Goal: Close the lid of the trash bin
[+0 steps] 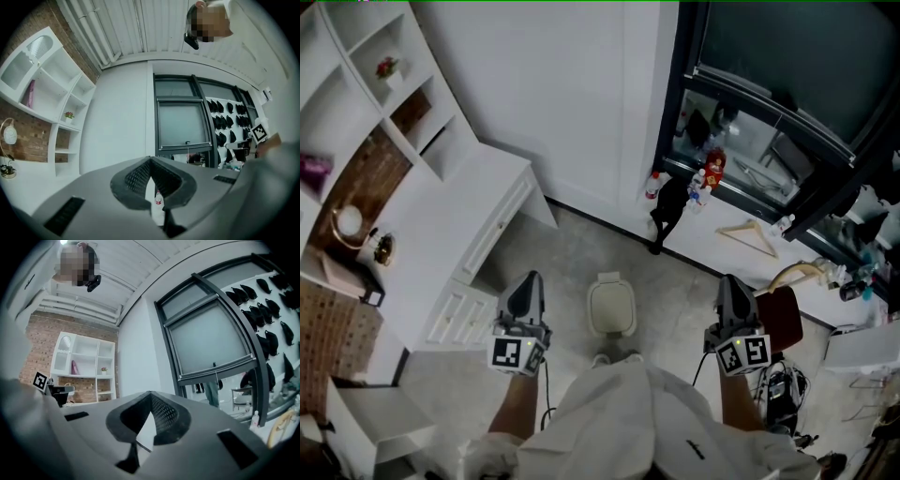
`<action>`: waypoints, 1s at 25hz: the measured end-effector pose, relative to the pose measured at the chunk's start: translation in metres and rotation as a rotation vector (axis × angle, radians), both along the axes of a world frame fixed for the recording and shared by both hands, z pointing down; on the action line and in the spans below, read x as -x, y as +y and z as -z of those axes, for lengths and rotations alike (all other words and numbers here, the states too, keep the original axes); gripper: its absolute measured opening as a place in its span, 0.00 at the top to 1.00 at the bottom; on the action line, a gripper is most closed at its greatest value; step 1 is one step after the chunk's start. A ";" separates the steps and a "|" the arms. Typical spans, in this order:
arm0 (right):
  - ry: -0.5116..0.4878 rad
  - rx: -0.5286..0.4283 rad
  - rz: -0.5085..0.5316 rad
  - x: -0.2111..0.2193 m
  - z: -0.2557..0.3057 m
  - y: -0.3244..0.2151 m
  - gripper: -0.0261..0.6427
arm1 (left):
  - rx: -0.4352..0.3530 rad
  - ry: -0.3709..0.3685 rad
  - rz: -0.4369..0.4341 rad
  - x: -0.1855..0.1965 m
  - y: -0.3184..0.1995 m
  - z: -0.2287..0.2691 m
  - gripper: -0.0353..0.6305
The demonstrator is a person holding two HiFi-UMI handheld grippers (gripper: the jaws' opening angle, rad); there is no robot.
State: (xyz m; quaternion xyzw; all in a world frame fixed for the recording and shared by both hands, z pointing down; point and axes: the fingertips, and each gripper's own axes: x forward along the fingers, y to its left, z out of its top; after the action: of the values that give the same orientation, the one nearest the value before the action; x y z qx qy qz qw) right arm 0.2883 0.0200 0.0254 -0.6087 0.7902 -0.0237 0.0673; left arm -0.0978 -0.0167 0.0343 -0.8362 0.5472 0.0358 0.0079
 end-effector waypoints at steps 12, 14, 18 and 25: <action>0.003 0.026 0.011 0.005 -0.005 0.004 0.94 | 0.003 0.001 -0.014 -0.001 0.004 -0.001 0.91; 0.003 0.027 0.013 0.006 -0.005 0.005 0.94 | 0.003 0.005 -0.020 -0.004 0.005 -0.001 0.91; 0.007 0.033 0.017 0.009 -0.006 0.004 0.94 | 0.014 -0.001 -0.033 -0.006 0.006 -0.004 0.91; 0.006 0.042 0.021 0.008 -0.009 0.003 0.94 | 0.034 -0.008 -0.034 -0.008 0.004 -0.013 0.91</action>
State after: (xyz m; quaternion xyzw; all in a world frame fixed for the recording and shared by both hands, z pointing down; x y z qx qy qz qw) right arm 0.2804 0.0232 0.0348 -0.6017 0.7961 -0.0392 0.0519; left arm -0.0901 -0.0124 0.0475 -0.8455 0.5335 0.0232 -0.0047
